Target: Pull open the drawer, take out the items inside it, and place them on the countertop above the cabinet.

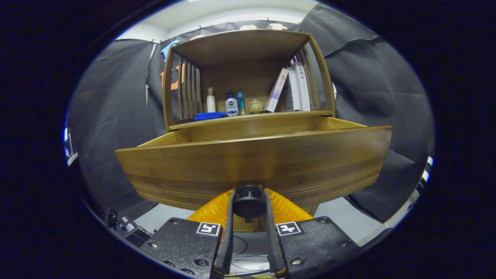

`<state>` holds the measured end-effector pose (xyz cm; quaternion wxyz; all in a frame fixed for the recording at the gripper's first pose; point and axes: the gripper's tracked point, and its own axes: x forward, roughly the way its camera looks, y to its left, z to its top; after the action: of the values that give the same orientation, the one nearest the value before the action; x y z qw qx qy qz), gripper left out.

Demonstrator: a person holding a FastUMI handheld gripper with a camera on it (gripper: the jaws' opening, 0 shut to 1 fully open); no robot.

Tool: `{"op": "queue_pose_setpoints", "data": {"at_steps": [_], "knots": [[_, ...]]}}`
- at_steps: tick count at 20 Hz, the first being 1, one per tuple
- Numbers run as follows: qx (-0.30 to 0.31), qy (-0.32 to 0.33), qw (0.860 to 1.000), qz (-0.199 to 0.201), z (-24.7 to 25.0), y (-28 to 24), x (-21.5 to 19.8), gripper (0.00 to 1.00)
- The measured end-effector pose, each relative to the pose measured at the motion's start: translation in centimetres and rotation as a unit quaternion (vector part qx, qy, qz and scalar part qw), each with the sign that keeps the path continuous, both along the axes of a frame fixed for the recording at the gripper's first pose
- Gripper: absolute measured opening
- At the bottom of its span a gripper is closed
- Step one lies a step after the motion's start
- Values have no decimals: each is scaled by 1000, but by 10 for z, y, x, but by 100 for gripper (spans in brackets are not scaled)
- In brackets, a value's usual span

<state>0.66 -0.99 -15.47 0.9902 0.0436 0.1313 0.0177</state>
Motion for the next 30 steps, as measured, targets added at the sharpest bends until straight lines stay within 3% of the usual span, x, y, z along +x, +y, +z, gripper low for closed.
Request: {"op": "queue_pose_setpoints", "data": {"at_steps": [4, 7, 12, 17, 20, 22, 27, 30], "knots": [[-23, 26, 999, 4, -1, 0, -2, 40], [-33, 13, 999, -4, 18, -6, -8, 49], [-36, -20, 999, -14, 69, -22, -21, 100], [-28, -25, 999, -22, 119, -36, -15, 100], [-39, -33, 998, -36, 151, -46, 1, 100], [-36, -39, 998, -26, 172, -42, 17, 100], [-15, 13, 1000, -22, 199, -38, 71, 100], [-33, 57, 998, -22, 202, -34, 105, 100]]}}
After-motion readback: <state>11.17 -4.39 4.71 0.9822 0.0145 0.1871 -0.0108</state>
